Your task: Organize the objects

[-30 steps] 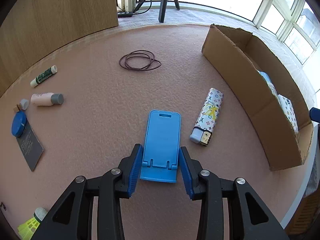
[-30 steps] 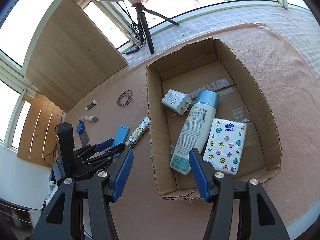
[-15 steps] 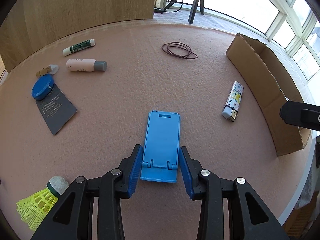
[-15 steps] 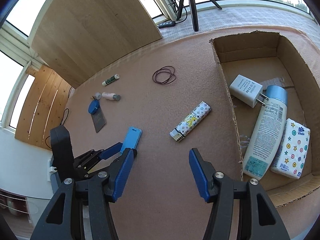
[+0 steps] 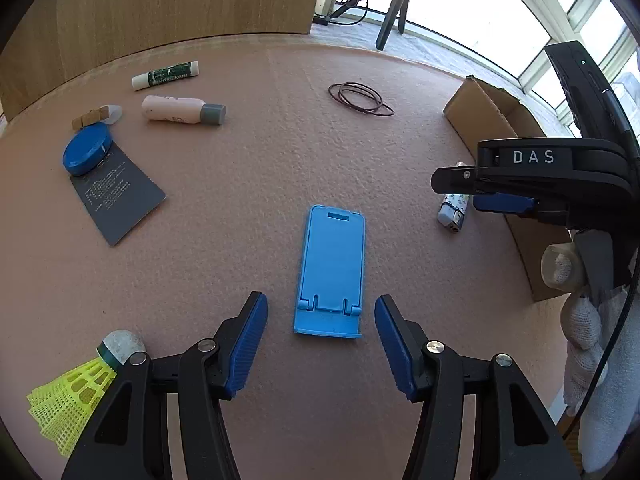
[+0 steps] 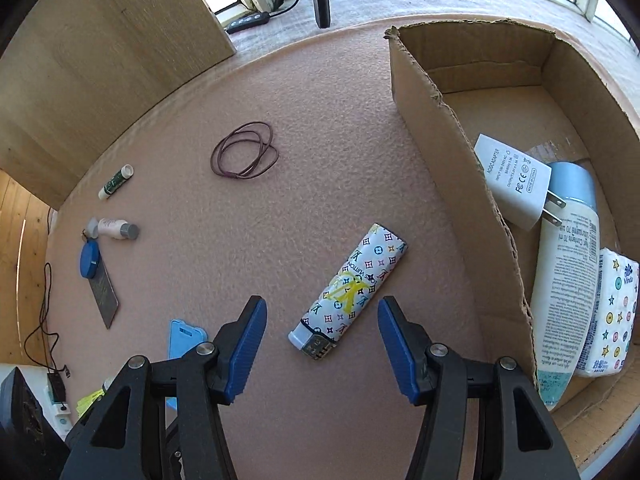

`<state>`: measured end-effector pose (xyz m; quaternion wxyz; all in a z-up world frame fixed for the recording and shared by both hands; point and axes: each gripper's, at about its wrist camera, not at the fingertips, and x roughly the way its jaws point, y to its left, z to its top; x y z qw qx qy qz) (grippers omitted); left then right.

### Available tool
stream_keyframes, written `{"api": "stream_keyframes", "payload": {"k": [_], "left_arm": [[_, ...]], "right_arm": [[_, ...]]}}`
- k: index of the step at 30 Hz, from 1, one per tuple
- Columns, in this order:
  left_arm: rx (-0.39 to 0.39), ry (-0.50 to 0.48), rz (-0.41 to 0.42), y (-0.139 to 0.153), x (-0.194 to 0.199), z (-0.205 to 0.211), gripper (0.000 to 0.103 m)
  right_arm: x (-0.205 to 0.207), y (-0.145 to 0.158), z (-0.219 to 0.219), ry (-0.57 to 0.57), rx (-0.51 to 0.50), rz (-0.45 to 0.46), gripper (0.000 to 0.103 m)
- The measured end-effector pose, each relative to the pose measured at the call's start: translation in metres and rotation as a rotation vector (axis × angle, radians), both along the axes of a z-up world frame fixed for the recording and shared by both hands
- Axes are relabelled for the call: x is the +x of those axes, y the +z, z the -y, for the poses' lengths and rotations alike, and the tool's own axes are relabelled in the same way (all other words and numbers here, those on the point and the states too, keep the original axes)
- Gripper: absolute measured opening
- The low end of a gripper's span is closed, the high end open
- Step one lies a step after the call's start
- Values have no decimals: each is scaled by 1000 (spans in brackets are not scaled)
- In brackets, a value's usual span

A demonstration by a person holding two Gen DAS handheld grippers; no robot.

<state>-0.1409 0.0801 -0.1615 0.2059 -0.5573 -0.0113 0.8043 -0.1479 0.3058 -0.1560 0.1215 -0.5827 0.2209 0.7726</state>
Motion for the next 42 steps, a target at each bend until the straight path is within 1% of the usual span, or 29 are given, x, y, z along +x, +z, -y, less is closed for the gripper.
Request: {"api": "stream_keyframes", "payload": {"k": [5, 10, 12, 13, 15, 17, 22, 24, 27, 29, 31, 34, 39, 40, 42], "left_arm": [[4, -15, 1, -1, -1, 0, 60], [5, -25, 2, -1, -4, -2, 60], [3, -27, 1, -2, -4, -3, 60], [0, -28, 0, -2, -5, -4, 60], [-2, -31, -1, -2, -6, -4, 60], [-5, -32, -2, -3, -6, -6, 60], [-17, -32, -10, -4, -9, -10, 60], [-20, -28, -17, -5, -10, -12, 59], [-23, -26, -30, -5, -12, -15, 59], [-35, -23, -42, -6, -12, -17, 55], [-53, -18, -56, -6, -14, -18, 45], [-45, -5, -57, -6, -15, -14, 38], [-26, 13, -47, -5, -13, -10, 37], [-28, 21, -48, -5, -13, -9, 29], [-12, 40, -37, -4, -12, -3, 24]], "right_arm": [[-8, -4, 0, 0, 63, 17, 54], [-18, -5, 13, 80, 125, 19, 52], [-19, -4, 17, 116, 143, 16, 43], [-19, -4, 18, 134, 144, 14, 41], [-19, -4, 22, 167, 141, 13, 33], [-18, -4, 27, 208, 140, 10, 30], [-7, -4, 42, 305, 177, 3, 26], [-2, -4, 44, 329, 182, -4, 22], [8, -4, 42, 339, 183, -22, 21], [12, -4, 38, 334, 175, -31, 21], [17, -4, 37, 331, 168, -36, 21], [26, -4, 33, 326, 151, -42, 21], [40, -4, 29, 316, 116, -53, 21], [43, -4, 28, 318, 114, -57, 21], [51, -3, 29, 316, 110, -65, 21]]}}
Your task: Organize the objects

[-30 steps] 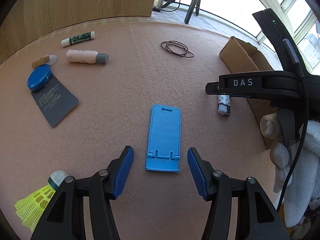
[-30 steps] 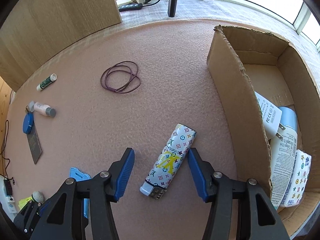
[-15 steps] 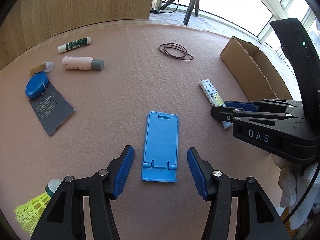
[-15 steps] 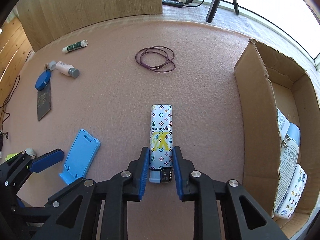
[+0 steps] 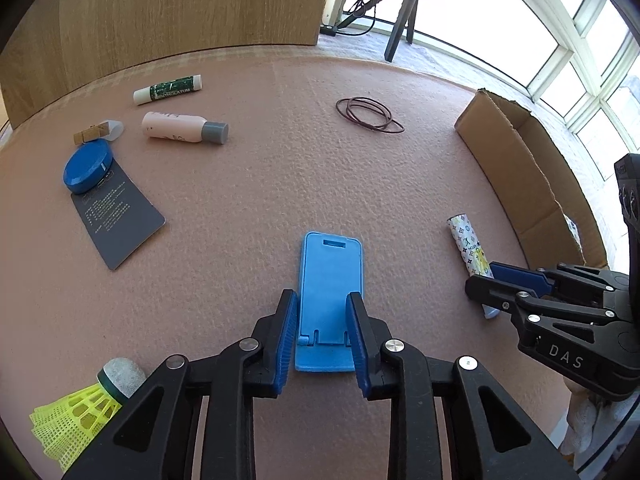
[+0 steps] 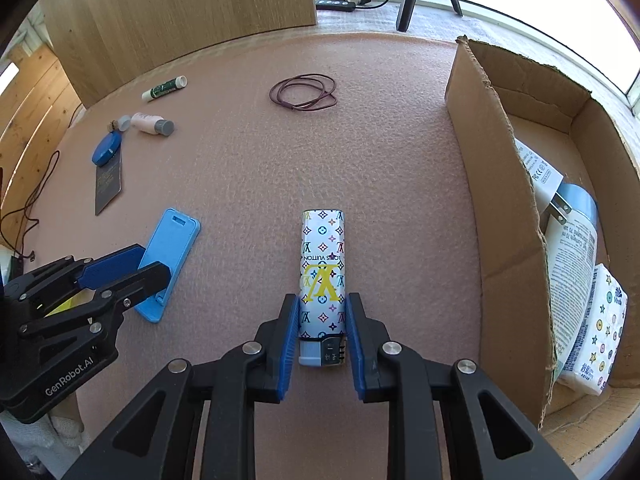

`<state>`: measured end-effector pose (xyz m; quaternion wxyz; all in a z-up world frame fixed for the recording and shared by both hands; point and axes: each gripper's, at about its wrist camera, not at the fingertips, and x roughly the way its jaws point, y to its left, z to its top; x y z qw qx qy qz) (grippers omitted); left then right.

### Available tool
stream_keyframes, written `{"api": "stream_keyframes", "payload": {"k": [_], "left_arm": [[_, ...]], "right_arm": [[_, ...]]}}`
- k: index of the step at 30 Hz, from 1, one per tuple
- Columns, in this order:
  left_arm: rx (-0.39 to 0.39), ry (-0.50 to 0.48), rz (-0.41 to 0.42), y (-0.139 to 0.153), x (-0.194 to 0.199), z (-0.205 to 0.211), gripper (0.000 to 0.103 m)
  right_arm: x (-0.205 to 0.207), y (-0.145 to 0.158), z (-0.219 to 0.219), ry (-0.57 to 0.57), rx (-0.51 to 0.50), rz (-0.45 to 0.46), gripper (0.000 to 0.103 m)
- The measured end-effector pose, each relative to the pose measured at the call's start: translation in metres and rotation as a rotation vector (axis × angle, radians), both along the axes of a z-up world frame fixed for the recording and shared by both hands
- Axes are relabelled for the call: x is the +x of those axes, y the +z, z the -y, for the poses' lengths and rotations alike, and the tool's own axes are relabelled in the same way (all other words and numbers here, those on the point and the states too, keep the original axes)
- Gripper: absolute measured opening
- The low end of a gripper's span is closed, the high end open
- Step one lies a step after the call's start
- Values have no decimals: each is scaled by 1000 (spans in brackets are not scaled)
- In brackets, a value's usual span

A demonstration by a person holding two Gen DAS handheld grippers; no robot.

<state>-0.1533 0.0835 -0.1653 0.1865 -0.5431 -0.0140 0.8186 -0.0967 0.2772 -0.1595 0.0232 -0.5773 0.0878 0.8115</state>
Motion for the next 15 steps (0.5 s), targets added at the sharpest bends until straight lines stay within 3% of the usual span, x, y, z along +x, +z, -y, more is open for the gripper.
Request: {"api": "stream_keyframes", "payload": {"k": [5, 7, 9, 12, 15], "left_arm": [[7, 4, 8, -1, 0, 2, 23], [23, -10, 33, -1, -1, 0, 43], [-19, -39, 18, 0, -1, -9, 51], [-124, -93, -9, -1, 1, -26, 50], [-185, -116, -30, -2, 0, -36, 40]], "right_arm": [[12, 0, 1, 6, 14, -11, 21], [13, 1, 1, 11, 14, -8, 21], [13, 2, 1, 15, 16, -5, 21], [13, 2, 0, 21, 28, -3, 21], [13, 2, 0, 35, 50, -7, 21]]}}
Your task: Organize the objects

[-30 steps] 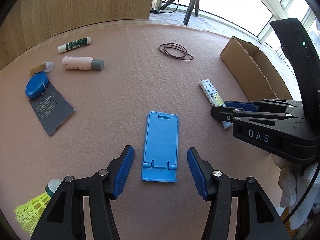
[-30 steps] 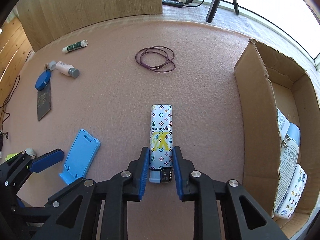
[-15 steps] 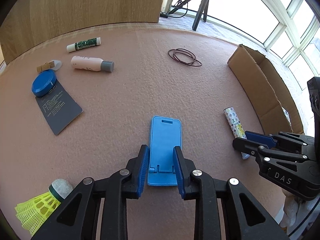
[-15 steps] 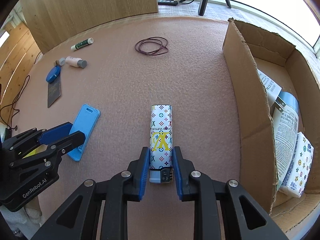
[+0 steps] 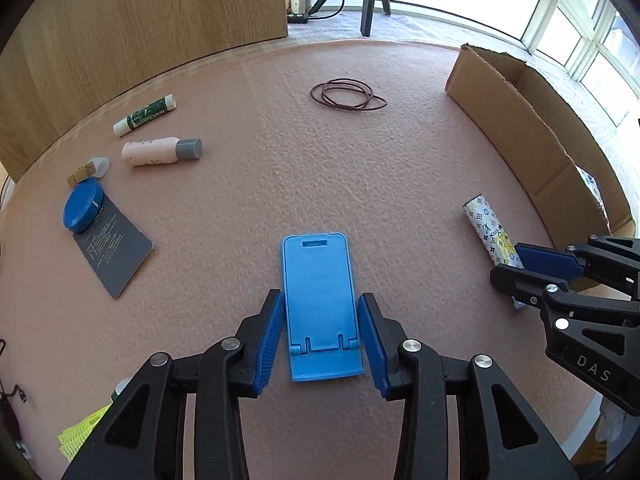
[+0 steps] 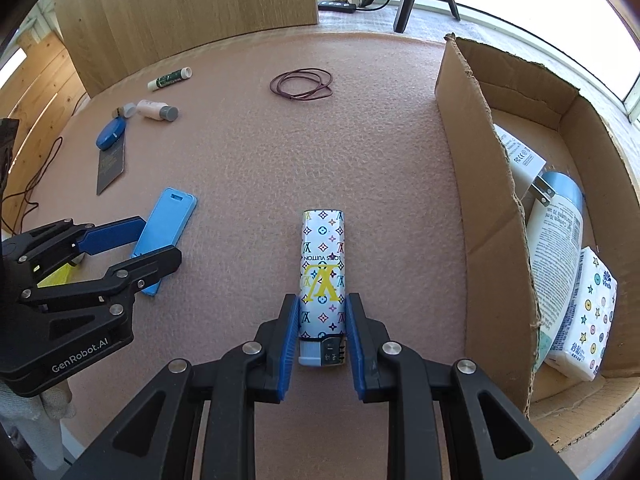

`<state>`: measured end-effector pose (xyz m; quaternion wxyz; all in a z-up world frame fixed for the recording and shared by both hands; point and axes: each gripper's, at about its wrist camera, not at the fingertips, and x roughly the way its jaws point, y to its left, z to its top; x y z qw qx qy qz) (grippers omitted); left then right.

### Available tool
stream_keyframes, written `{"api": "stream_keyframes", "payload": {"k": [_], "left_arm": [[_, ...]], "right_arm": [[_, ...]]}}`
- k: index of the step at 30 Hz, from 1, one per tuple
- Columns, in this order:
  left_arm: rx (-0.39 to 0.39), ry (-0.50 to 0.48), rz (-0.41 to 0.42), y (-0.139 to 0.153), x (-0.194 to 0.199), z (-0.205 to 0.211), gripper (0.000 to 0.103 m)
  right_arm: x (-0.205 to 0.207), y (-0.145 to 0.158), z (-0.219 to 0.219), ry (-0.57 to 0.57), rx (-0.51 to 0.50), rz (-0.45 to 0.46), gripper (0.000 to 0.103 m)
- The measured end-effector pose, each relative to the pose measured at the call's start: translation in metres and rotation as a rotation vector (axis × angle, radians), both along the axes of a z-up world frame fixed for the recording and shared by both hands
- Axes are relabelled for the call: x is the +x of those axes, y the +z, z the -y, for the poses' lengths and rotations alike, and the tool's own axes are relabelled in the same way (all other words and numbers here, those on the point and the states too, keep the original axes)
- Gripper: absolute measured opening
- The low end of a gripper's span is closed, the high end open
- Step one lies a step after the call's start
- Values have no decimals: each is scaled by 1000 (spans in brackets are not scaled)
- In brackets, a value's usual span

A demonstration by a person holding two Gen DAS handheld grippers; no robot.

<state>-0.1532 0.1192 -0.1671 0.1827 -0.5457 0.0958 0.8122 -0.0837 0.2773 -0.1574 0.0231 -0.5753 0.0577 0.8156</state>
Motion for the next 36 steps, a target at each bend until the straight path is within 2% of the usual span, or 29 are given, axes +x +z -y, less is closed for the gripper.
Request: {"api": "stream_keyframes", "payload": {"k": [5, 10, 20, 29, 36], "left_arm": [[14, 16, 0, 0, 0, 3, 39], [63, 57, 15, 4, 1, 12, 39], [141, 66, -25, 38, 1, 7, 39], [194, -15, -88, 77, -12, -50, 39], [209, -93, -131, 97, -30, -116, 39]], "right_arm": [[1, 3, -1, 9, 12, -19, 21], [5, 10, -1, 14, 8, -48, 21], [22, 42, -10, 6, -37, -127, 21], [45, 85, -46, -35, -34, -211, 21], [63, 96, -93, -104, 2, -232, 21]]}}
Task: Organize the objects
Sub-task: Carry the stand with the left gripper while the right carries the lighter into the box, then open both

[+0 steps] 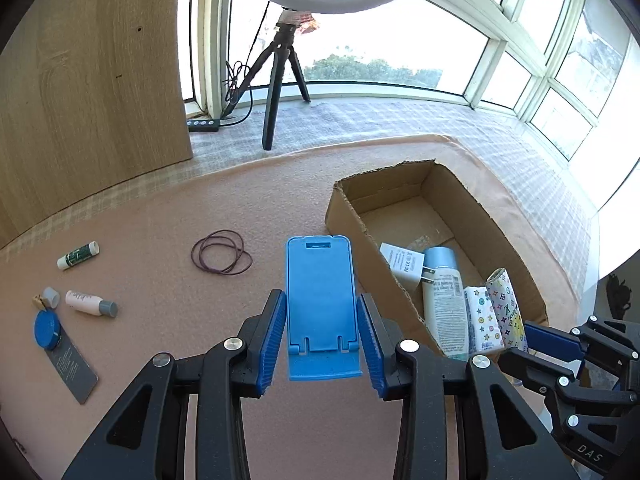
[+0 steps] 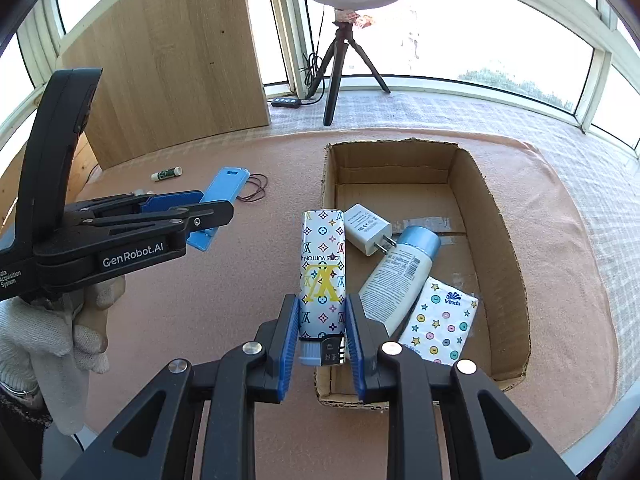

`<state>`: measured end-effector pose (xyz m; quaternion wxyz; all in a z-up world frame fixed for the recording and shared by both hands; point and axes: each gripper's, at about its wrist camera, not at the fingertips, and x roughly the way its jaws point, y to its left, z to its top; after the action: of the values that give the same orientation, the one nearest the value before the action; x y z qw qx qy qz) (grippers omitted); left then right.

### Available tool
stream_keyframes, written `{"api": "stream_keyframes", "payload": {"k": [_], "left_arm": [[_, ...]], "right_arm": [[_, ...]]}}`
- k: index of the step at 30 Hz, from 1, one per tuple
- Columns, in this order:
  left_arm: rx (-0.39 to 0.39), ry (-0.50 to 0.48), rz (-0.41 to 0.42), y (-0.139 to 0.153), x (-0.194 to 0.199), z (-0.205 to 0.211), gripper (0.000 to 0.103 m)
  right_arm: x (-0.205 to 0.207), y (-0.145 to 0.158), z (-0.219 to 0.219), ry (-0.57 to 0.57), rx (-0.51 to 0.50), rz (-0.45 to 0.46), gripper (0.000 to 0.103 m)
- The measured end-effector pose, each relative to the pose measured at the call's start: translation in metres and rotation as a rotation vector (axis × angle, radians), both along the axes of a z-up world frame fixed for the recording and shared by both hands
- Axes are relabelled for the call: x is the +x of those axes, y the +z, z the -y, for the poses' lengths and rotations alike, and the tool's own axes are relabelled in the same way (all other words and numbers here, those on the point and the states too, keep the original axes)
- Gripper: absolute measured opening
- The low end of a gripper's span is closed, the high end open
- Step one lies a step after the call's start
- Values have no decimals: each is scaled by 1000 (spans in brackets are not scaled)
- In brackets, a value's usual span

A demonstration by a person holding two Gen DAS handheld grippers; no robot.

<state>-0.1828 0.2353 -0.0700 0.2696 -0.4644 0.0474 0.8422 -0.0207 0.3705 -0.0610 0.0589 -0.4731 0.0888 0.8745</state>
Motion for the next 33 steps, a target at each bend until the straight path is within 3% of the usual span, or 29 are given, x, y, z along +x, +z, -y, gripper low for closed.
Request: {"api": "stream_keyframes", "payload": {"k": [14, 23, 24, 25, 26, 27, 28, 33], "left_arm": [[2, -88, 3, -5, -18, -113, 39], [6, -100, 14, -6, -21, -131, 40], [9, -101, 18, -6, -21, -132, 40], [11, -98, 27, -7, -23, -131, 51], [12, -90, 36, -7, -24, -130, 59], [19, -80, 36, -6, -25, -127, 71], [26, -73, 31, -5, -26, -125, 73], [25, -55, 33, -4, -28, -116, 73]], "right_arm": [[13, -18, -63, -75, 10, 32, 21], [11, -23, -68, -69, 5, 43, 21], [11, -22, -68, -70, 0, 40, 21], [11, -22, -69, -68, -7, 34, 22], [10, -22, -69, -64, -14, 40, 32], [9, -22, -69, -61, -18, 44, 48], [10, -21, -68, -59, -18, 37, 54], [11, -19, -64, -56, -7, 27, 58]]}}
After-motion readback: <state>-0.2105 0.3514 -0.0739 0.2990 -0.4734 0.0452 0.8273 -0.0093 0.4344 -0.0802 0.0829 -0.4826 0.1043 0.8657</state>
